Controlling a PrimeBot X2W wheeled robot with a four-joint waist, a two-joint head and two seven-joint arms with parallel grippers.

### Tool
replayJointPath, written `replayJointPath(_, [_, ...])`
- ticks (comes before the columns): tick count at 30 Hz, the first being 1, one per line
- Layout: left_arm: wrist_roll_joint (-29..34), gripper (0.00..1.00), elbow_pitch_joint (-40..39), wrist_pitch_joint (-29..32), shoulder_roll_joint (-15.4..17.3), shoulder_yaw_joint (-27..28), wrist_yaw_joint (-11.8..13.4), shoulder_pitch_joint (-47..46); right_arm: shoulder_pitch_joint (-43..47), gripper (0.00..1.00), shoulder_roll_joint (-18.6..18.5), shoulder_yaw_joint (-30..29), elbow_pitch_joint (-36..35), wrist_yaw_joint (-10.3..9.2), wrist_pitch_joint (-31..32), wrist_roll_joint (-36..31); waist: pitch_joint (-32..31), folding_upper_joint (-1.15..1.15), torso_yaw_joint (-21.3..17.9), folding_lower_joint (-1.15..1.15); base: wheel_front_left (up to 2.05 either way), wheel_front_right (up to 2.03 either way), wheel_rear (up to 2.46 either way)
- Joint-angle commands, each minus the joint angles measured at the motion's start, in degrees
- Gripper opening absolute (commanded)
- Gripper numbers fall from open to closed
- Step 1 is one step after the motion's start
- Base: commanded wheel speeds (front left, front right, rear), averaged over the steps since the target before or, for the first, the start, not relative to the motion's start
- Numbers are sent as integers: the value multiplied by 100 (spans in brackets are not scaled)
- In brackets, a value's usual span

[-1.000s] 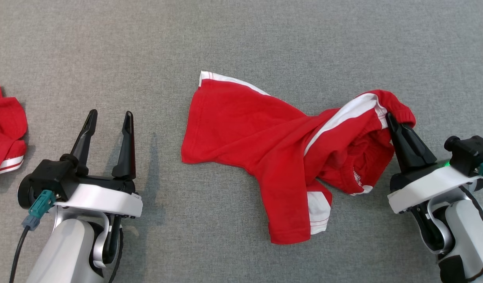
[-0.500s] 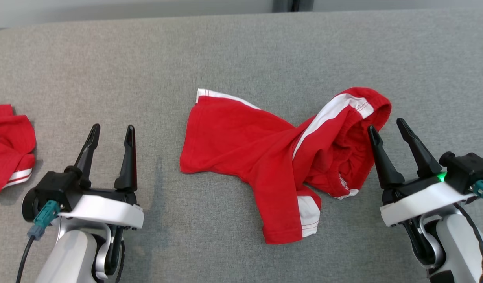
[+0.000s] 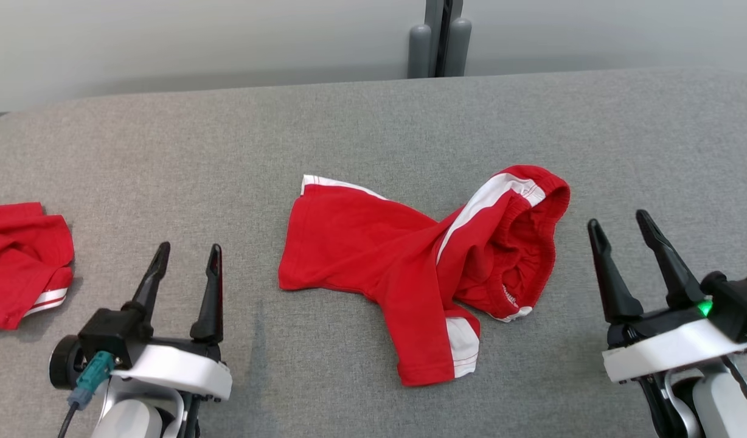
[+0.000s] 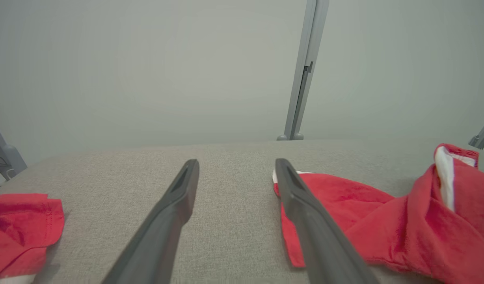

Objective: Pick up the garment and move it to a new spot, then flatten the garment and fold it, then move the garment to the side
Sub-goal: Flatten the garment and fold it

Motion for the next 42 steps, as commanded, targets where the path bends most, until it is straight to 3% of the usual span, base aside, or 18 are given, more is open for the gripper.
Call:
replayJointPath(1, [68, 100, -48, 19, 49, -28, 61, 95, 142, 100, 35, -123, -98, 3, 45, -89, -66, 0, -16, 0, 0, 0, 0])
replayJointPath(24, [144, 100, -478, 233, 66, -272, 199, 206, 452, 100, 218, -557, -443, 3, 295, -261, -99, 0, 8, 0, 0, 0, 0])
replayJointPath(30, [336, 100, -800, 646, -210, -1192, -260, 11, 445, 100, 206, -556, -494, 3, 342, -263, 44, 0, -14, 0, 0, 0, 0])
replayJointPath(36, [467, 100, -526, 1047, -478, -2117, -824, -156, 331, 100, 250, -464, -503, 3, 331, -237, 241, 0, -176, 0, 0, 0, 0])
replayJointPath(42, [439, 100, -78, 1175, -532, -2283, -916, -254, 246, 100, 271, -352, -450, 3, 281, -200, 474, 0, -366, 0, 0, 0, 0])
